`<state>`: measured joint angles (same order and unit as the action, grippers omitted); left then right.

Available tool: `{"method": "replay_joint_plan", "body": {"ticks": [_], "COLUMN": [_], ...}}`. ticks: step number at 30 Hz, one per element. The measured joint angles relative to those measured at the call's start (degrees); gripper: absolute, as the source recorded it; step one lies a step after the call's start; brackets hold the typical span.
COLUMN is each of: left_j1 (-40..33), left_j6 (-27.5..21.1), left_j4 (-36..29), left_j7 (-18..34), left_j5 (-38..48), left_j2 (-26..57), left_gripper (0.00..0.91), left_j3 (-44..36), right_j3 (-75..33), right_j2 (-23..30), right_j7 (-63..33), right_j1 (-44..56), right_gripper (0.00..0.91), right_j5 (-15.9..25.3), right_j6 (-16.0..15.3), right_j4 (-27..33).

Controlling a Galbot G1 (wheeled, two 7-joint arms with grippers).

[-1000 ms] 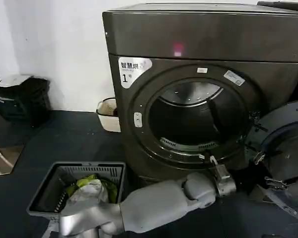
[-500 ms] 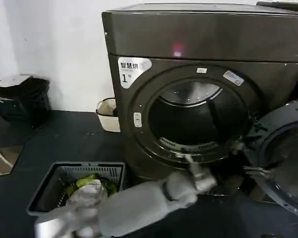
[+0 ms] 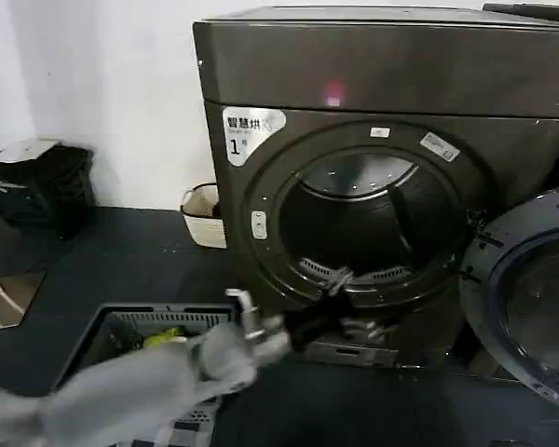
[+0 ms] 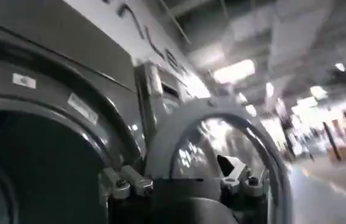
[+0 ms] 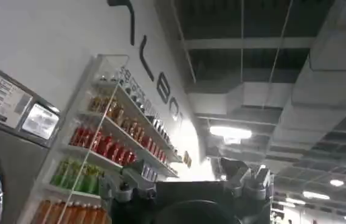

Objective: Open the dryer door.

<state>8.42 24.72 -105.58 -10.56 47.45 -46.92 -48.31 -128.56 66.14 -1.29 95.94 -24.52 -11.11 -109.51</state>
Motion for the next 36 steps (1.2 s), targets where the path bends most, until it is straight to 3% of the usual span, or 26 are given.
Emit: {"method": "replay_joint_plan", "body": {"ticks": [6,17,28,36], "left_j1": [-3.03,-11.97,-29.48,-32.90], "left_j6": [-2.63,-6.83,-1.22,3.42], "left_j4": [-0.87,4.31,15.66,24.77], "left_j7": [-5.83,-16.65,-26.95,-34.59], "left_j5": [-3.35,-14.17,-26.78,-33.57], "left_j2": [9.74,22.46,25.33,26.23], "left_gripper": [0.907,0.907,0.907,0.907], "left_j3": [-2.11,-8.33,-21.48,-23.64], "right_j3": [0.69,1.30,1.56,2.13], "right_j2": [-0.34,-1.88,-3.89,-4.32], "right_j7": [-0.08,0.22,0.39,0.40], "right_j1": [-0.76,-0.96,-1.38,-1.73], "right_gripper": [0.907,0.907,0.907,0.907], "right_j5": [2.18,3.69,4.85,5.02], "right_j6": [0.98,2.94,3.67,3.67], "right_j4": [0.57,2.29,4.85,5.32]}}
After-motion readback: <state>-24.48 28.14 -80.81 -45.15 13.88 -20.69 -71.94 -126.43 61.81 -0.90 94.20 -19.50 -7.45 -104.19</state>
